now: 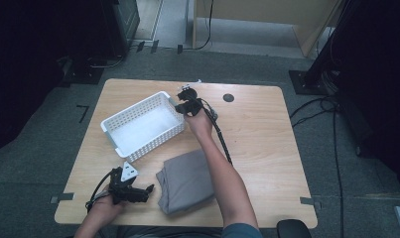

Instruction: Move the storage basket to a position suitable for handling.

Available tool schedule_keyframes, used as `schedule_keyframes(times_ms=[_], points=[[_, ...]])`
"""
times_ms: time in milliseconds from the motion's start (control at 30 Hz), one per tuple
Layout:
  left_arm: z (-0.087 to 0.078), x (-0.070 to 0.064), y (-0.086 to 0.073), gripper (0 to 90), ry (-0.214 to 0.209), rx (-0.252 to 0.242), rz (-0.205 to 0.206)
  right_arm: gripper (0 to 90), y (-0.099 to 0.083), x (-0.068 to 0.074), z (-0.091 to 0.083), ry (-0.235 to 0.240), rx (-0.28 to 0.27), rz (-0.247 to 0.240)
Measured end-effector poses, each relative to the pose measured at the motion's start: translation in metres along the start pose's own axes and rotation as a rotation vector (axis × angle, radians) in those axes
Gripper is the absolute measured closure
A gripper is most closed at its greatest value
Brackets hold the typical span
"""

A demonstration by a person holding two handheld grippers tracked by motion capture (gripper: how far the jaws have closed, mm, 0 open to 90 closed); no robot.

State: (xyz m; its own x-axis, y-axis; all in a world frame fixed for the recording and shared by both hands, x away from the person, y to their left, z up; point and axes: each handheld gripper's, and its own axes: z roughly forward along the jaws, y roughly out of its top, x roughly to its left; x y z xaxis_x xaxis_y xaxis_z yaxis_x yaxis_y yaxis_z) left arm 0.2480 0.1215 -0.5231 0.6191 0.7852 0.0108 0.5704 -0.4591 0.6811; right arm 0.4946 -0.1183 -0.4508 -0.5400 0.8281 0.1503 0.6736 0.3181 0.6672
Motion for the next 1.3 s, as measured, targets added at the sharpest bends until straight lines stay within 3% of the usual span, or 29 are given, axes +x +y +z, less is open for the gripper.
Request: schedule_keyframes(times_ms=[600,967,1100,1200,1300], points=[[0.0,0.0,0.0,0.0,0.0,0.0,0.0,79.8,-0.037,-0.086,-0.052,-0.164,-0.027,0.159],[0.0,0.0,0.0,0.0,0.0,0.0,0.0,79.6,-0.072,-0.133,-0.092,-0.256,-0.049,0.253],[0.0,0.0,0.0,0.0,0.0,0.0,0.0,78.7,-0.081,-0.142,-0.102,-0.268,-0.054,0.275],[0.0,0.0,0.0,0.0,0.0,0.0,0.0,70.0,-0.085,-0.146,-0.107,-0.226,-0.078,0.305],[0.0,0.0,0.0,0.0,0.0,-0.001,-0.001,68.3,-0.086,-0.144,-0.117,-0.218,-0.105,0.286]])
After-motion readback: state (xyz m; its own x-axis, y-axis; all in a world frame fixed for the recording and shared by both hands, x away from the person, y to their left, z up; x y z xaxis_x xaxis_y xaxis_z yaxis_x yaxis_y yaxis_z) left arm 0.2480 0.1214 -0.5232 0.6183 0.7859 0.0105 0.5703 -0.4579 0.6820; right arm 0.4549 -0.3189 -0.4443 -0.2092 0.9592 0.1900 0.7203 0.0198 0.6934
